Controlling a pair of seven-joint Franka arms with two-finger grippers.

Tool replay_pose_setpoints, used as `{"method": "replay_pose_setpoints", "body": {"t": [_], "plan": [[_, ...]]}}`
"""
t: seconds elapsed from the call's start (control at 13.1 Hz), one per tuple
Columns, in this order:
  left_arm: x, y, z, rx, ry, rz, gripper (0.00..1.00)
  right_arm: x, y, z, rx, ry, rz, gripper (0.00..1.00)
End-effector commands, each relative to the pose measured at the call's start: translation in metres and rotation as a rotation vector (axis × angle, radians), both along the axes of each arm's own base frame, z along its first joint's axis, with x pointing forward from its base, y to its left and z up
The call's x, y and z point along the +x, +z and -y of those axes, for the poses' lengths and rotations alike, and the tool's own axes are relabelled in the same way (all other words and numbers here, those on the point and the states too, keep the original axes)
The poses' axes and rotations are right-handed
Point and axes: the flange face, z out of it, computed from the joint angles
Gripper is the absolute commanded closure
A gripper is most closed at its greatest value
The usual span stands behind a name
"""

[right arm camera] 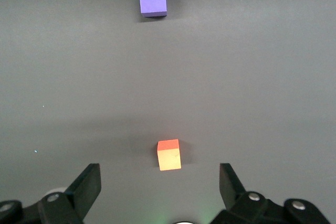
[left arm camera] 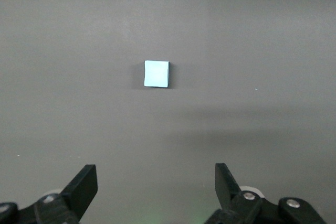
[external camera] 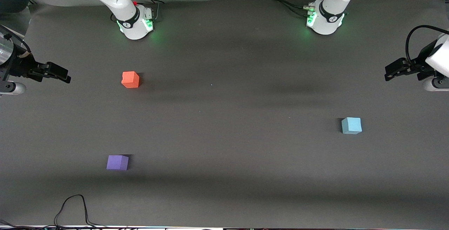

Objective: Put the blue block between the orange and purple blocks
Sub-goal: 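Reach the left gripper down to the light blue block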

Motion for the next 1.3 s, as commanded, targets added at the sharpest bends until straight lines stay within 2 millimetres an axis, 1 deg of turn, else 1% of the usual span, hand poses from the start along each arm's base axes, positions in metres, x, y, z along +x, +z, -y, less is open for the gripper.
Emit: {"method": "replay_pose_setpoints", "body": {"t": [0.0, 0.31, 0.46, 0.54, 0.69, 0.84, 0.92, 1.07, 1.22], "plan": [[-0.002, 0.004, 0.002, -0.006, 0.013, -0.011, 0.0, -0.003, 0.006, 0.0, -0.005, 0.007, 0.011, 0.0], [-0.003, -0.001, 0.001, -0.008, -0.003, -0.036, 0.0, 0.0, 0.006, 0.0, -0.003, 0.007, 0.024, 0.0], [-0.005, -0.001, -0.006, -0.007, -0.023, -0.038, 0.0, 0.001, 0.006, 0.001, 0.0, 0.006, 0.03, 0.0], [-0.007, -0.005, -0.011, -0.009, -0.034, -0.038, 0.0, 0.001, 0.008, 0.0, 0.0, 0.007, 0.037, 0.0], [-0.011, -0.015, -0.015, -0.004, -0.033, -0.025, 0.0, 0.002, 0.008, 0.0, 0.0, 0.007, 0.04, 0.0], [-0.011, -0.031, -0.018, 0.002, -0.036, -0.011, 0.0, 0.002, 0.009, 0.001, 0.0, 0.006, 0.041, 0.0], [-0.01, -0.042, -0.021, 0.001, -0.048, -0.007, 0.0, 0.002, 0.009, 0.0, -0.001, 0.007, 0.044, 0.0], [-0.008, -0.072, -0.029, 0.0, -0.052, 0.011, 0.0, 0.002, 0.009, 0.0, -0.001, 0.007, 0.047, 0.0], [-0.007, -0.106, -0.039, 0.001, -0.051, 0.034, 0.0, 0.004, 0.009, 0.0, 0.001, 0.007, 0.052, 0.0]]}}
